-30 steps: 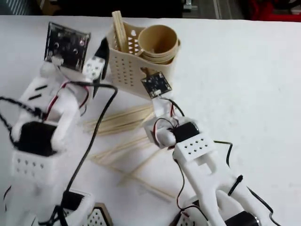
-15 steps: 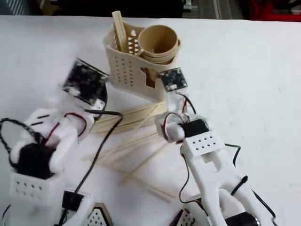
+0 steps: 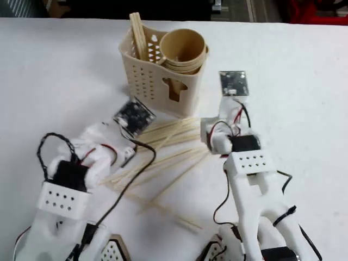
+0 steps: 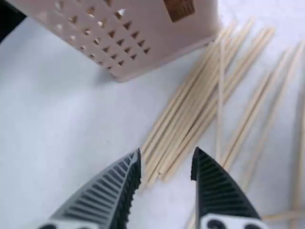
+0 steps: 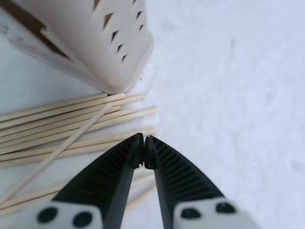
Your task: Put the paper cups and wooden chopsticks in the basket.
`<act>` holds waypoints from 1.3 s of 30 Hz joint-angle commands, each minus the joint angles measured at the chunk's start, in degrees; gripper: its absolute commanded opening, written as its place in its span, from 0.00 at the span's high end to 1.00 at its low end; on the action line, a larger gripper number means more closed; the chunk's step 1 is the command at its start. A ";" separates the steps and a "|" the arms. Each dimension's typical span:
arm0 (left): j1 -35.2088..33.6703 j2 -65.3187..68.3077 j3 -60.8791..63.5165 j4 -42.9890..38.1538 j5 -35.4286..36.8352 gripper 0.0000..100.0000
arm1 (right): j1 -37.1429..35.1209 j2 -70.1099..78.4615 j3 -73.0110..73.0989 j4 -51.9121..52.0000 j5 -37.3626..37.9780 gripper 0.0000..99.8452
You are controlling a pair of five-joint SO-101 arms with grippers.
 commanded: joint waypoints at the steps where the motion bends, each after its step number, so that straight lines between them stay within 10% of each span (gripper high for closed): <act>1: 4.79 -1.01 1.05 -1.32 -0.18 0.81 | 3.12 -1.98 -1.67 -1.80 -0.62 0.98; 39: 15.08 71.60 -36.48 4.57 -0.44 0.92 | 9.80 -1.98 -2.55 -4.79 -3.34 0.98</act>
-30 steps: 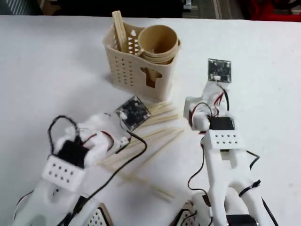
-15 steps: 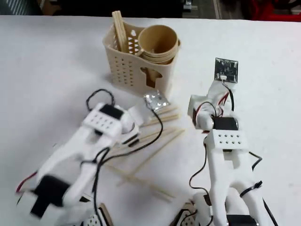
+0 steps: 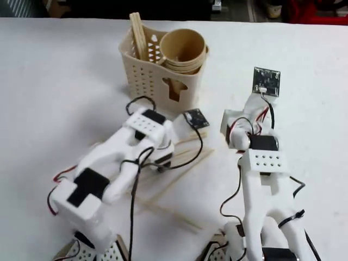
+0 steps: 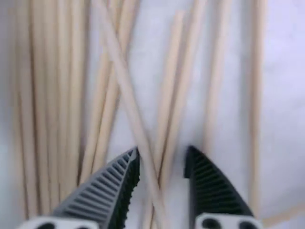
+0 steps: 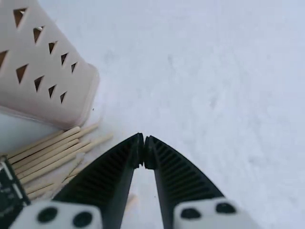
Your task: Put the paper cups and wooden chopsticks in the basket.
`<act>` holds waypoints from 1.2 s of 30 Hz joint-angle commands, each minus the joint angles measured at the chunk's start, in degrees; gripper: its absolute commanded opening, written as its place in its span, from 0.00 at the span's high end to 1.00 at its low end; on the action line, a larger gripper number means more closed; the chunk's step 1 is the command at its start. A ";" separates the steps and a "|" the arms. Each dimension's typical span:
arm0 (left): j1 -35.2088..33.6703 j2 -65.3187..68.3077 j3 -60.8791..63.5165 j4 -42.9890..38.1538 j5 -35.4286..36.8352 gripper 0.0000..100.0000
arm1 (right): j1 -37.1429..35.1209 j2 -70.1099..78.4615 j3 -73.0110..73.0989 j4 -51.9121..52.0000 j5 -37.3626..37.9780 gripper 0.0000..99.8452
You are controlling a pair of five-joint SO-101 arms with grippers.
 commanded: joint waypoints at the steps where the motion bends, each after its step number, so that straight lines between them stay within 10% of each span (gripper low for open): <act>1: 1.10 2.51 -4.75 2.55 -0.44 0.95 | 0.57 -1.98 -2.55 -1.27 -0.53 0.98; 23: 1.63 -29.93 11.16 10.11 -0.09 0.98 | 0.57 -1.98 -2.55 -1.27 -0.53 0.98; 36: -4.09 -47.52 -2.11 18.11 0.00 0.98 | 0.40 -1.80 -2.46 -1.27 -0.53 0.98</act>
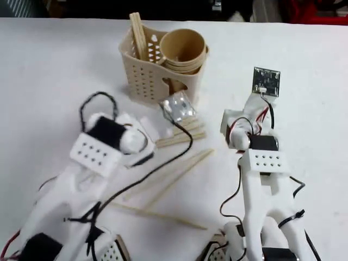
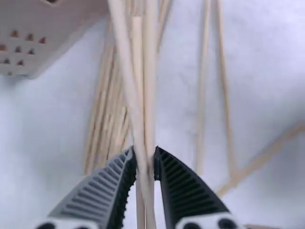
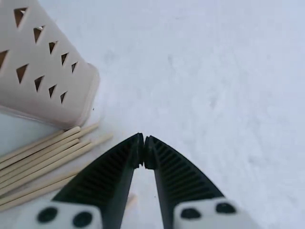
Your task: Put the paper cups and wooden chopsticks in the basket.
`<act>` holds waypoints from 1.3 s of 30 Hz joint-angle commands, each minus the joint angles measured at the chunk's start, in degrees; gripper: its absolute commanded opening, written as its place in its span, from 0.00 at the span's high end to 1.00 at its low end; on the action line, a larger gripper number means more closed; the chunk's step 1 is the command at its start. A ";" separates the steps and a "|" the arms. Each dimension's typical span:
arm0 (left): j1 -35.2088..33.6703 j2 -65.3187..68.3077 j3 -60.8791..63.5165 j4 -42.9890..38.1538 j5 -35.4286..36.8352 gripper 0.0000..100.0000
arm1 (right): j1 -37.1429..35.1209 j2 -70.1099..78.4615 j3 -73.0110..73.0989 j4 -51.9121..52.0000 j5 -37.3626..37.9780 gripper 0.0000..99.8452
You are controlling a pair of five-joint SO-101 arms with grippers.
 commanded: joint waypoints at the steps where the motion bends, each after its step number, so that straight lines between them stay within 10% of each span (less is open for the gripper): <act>1: -1.19 -4.97 -6.77 0.00 0.26 0.98 | 0.40 -1.71 -2.46 -1.27 -0.53 0.98; 39: -4.62 -3.21 -17.23 -63.30 12.57 0.98 | -1.01 -1.45 -2.20 -1.27 -0.18 0.98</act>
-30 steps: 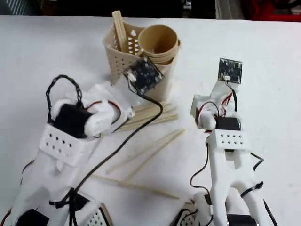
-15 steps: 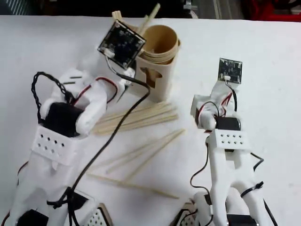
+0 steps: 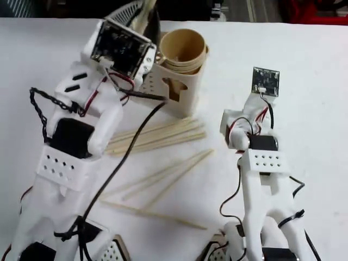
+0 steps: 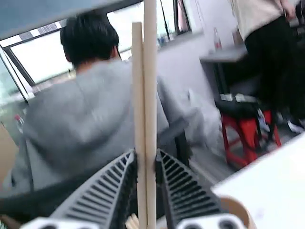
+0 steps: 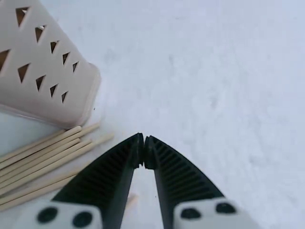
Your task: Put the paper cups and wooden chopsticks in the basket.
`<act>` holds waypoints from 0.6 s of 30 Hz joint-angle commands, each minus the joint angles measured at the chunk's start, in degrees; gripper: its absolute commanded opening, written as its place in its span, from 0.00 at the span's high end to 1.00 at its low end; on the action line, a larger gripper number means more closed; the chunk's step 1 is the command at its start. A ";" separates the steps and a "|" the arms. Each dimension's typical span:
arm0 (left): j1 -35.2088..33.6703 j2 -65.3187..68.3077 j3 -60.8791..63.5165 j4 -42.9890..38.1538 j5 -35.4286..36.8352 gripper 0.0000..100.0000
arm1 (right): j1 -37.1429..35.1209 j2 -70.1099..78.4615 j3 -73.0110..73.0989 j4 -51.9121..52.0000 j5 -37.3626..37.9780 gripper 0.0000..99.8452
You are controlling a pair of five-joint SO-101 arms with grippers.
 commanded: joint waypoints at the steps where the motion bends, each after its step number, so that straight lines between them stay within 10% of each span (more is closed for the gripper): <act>1: -0.31 1.89 -2.73 -7.47 0.62 0.98 | -0.84 -1.45 -2.20 -1.27 -0.09 0.98; 18: -8.57 22.20 -2.20 -15.65 9.05 0.98 | -0.84 -1.45 -2.29 -1.27 -0.09 0.98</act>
